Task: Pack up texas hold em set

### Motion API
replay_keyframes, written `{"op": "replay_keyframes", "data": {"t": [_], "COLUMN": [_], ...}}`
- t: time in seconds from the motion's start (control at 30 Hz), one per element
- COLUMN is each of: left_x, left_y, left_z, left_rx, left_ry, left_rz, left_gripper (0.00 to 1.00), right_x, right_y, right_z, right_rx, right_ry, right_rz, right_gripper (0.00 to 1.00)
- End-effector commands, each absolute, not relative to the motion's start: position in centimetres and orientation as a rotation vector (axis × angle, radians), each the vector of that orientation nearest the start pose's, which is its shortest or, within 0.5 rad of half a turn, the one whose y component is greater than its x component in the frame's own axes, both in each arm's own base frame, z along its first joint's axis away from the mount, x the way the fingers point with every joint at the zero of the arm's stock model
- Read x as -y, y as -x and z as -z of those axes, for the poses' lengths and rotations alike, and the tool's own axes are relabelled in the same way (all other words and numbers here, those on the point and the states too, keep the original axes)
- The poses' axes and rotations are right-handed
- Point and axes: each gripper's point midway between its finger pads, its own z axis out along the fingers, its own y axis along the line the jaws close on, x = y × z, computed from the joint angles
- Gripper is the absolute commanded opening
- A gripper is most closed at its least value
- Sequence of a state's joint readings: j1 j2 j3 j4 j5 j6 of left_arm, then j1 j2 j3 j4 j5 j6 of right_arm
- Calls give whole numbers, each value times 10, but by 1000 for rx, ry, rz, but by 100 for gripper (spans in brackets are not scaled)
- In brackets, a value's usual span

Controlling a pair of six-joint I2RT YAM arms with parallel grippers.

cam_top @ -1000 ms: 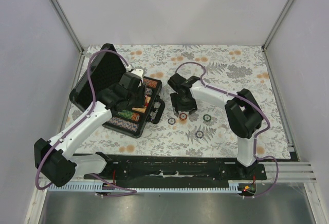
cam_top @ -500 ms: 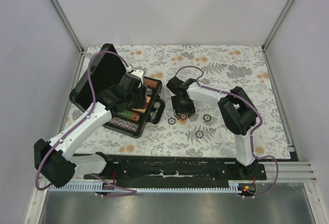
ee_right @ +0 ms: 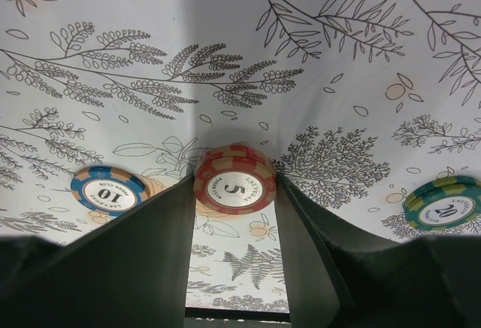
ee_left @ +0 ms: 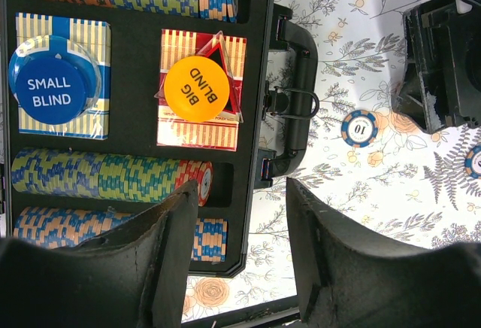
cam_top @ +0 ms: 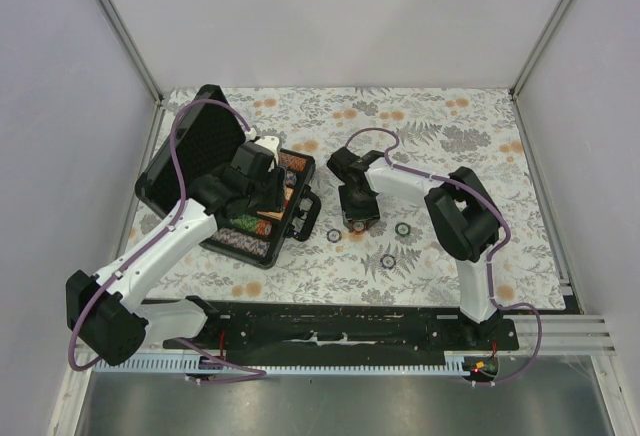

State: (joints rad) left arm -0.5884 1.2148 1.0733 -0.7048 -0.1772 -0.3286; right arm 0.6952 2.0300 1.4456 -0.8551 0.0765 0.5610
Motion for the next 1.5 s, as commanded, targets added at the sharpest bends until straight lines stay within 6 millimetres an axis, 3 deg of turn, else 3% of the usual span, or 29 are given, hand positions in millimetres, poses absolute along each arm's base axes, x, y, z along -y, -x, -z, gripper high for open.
{"op": "replay_keyframes", "data": {"t": [0.0, 0.17, 0.27, 0.4, 0.6, 0.77, 0.97, 1.03, 1.17, 1.33, 1.47], "left_x": [164, 165, 170, 181, 194, 214, 245, 252, 272, 294, 306], "left_y": [-275, -274, -274, -271, -267, -259, -251, -255, -273, -295, -309], "left_z": [-183, -183, -184, -185, -193, -206, -216, -213, -227, -236, -226], "left_rx": [-2363, -2364, -2356, -2328, -2259, -2167, -2057, -2037, -1911, -1829, -1827], "left_ry": [-212, -214, -222, -243, -239, -270, -267, -217, -152, -113, -90], "left_rz": [253, 263, 300, 389, 513, 695, 950, 1002, 1102, 1134, 1126], "left_gripper": [57, 58, 60, 63, 66, 70, 79, 81, 83, 83, 83], "right_x": [-236, -236, -240, -257, -264, -270, -266, -269, -271, -279, -283], "right_y": [-273, -273, -279, -293, -313, -320, -331, -331, -333, -327, -322], "right_z": [14, 15, 5, -32, -89, -127, -162, -174, -189, -198, -200], "right_rx": [-3043, -3041, -3019, -2959, -2868, -2821, -2830, -2839, -2850, -2884, -2908], "right_ry": [184, 186, 175, 157, 119, 48, -72, -117, -250, -394, -487], "right_rz": [65, 72, 31, -96, -197, -302, -309, -372, -472, -569, -629], "right_gripper": [50, 40, 34, 31, 30, 31, 28, 28, 25, 23, 23]}}
